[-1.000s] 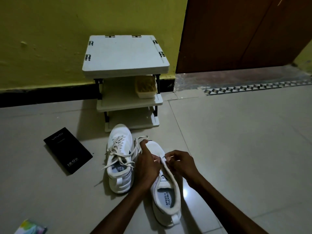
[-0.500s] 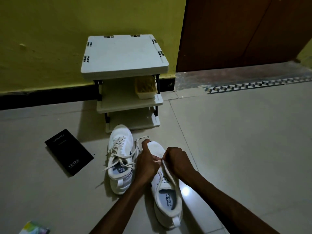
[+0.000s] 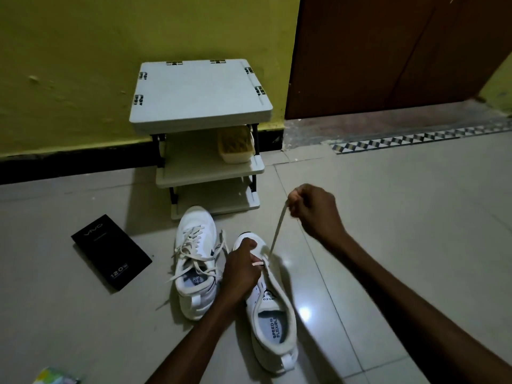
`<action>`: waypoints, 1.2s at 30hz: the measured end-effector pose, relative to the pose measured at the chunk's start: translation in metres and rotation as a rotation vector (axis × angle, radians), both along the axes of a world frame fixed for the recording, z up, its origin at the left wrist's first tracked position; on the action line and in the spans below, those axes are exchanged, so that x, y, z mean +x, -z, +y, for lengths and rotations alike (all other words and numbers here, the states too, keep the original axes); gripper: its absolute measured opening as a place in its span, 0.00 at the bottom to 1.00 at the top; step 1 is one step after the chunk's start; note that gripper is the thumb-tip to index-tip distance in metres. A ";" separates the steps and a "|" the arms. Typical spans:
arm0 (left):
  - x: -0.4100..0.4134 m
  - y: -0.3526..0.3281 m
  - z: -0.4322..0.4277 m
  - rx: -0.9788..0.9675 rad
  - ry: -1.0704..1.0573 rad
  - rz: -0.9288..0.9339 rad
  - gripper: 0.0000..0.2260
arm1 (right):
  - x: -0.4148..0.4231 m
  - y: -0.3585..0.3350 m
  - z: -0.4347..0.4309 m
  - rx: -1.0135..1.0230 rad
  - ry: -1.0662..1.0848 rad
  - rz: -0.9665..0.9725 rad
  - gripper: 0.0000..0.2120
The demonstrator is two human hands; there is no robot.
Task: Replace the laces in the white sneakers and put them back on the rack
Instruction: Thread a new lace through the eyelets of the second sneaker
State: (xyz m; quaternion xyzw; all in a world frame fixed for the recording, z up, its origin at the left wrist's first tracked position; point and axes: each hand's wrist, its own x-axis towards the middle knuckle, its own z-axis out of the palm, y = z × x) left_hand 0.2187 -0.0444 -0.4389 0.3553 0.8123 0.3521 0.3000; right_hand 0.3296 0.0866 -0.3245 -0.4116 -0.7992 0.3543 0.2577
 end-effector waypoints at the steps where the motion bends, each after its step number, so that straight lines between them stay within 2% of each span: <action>1: -0.002 -0.009 0.002 -0.018 0.040 -0.005 0.17 | 0.000 0.007 -0.007 -0.233 -0.008 0.125 0.11; 3: -0.011 -0.039 0.007 0.007 0.077 -0.136 0.12 | 0.002 0.026 -0.019 -0.645 -0.031 0.254 0.11; 4: -0.017 -0.056 0.009 0.066 0.078 -0.262 0.12 | 0.004 0.035 -0.022 -0.742 -0.035 0.249 0.10; 6: -0.027 -0.090 0.011 0.213 0.063 -0.426 0.12 | 0.007 0.051 -0.024 -0.842 -0.002 0.228 0.12; 9: -0.038 -0.125 0.012 0.412 0.005 -0.491 0.11 | 0.008 0.068 -0.021 -0.897 0.065 0.181 0.12; 13: -0.045 -0.143 0.009 0.518 0.065 -0.411 0.15 | 0.008 0.074 -0.020 -0.780 0.100 0.115 0.09; 15: -0.044 -0.142 0.009 0.511 0.122 -0.301 0.16 | 0.009 0.080 -0.019 -0.592 0.095 0.016 0.07; 17: -0.042 -0.141 0.010 0.514 0.144 -0.230 0.17 | 0.011 0.087 -0.019 -0.326 0.039 -0.163 0.04; 20: -0.041 -0.139 0.014 0.498 0.182 -0.173 0.15 | 0.013 0.091 -0.023 -0.152 -0.062 -0.291 0.10; 22: -0.041 -0.131 0.015 0.430 0.217 -0.076 0.13 | 0.011 0.090 -0.025 -0.105 -0.158 -0.354 0.12; 25: -0.043 -0.106 0.014 0.268 0.252 0.078 0.11 | 0.007 0.090 -0.028 -0.153 -0.229 -0.449 0.13; 28: -0.050 -0.074 0.010 0.083 0.311 0.186 0.16 | 0.005 0.089 -0.028 -0.258 -0.174 -0.381 0.08; 31: -0.052 -0.050 0.008 -0.071 0.415 0.247 0.22 | 0.001 0.091 -0.029 -0.386 -0.116 -0.303 0.15; 33: -0.048 -0.040 0.007 -0.159 0.475 0.281 0.26 | -0.003 0.096 -0.032 -0.269 -0.093 -0.346 0.16; 36: -0.044 -0.031 0.007 -0.178 0.476 0.356 0.31 | -0.004 0.102 -0.034 -0.079 -0.063 -0.336 0.17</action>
